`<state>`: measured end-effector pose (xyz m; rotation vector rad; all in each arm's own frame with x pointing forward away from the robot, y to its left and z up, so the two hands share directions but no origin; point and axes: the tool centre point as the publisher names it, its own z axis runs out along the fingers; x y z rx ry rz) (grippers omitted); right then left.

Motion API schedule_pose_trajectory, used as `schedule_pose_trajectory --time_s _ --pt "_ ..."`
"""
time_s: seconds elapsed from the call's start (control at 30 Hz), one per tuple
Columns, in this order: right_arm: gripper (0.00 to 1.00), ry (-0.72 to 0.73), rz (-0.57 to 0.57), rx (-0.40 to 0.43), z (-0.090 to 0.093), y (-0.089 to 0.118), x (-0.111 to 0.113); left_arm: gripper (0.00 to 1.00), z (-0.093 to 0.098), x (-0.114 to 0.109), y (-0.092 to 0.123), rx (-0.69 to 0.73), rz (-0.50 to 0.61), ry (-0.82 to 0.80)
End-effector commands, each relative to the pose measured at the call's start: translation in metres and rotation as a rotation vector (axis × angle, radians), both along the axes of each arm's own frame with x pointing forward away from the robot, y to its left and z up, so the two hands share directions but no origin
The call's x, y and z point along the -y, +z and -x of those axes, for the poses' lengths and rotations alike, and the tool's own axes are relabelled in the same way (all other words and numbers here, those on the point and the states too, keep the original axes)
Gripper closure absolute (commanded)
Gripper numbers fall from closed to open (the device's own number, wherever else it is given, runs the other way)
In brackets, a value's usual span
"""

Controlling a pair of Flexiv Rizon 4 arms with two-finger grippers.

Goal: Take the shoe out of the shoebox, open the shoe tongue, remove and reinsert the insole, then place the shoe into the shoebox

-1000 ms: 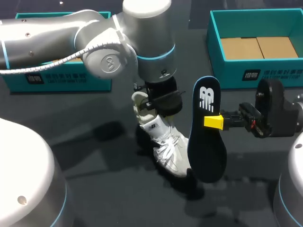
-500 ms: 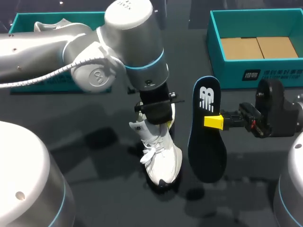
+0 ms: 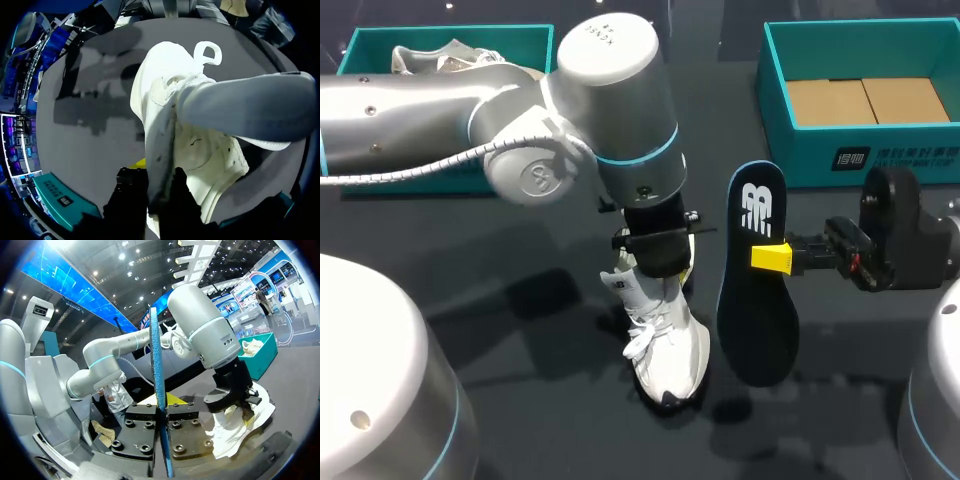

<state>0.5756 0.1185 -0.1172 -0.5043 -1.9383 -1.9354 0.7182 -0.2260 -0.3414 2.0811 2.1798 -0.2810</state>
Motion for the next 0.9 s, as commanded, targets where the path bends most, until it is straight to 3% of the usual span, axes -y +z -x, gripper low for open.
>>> schedule_pose_trajectory --time_s 0.03,0.7,0.8,0.9 --pt "1.0 -0.004 0.002 0.0 0.002 0.0 -0.001 1.0 -0.003 0.01 -0.007 -0.015 -0.012 -0.013" --pt "1.0 -0.004 0.002 0.0 0.002 0.0 -0.001 1.0 -0.003 0.035 -0.038 -0.036 -0.047 -0.118" --pt "1.0 -0.004 0.002 0.0 0.002 0.0 -0.001 0.76 -0.006 0.037 -0.039 -0.042 -0.046 -0.122" --pt "1.0 -0.004 0.002 0.0 0.002 0.0 -0.001 0.7 -0.008 0.039 -0.038 -0.046 -0.035 -0.124"
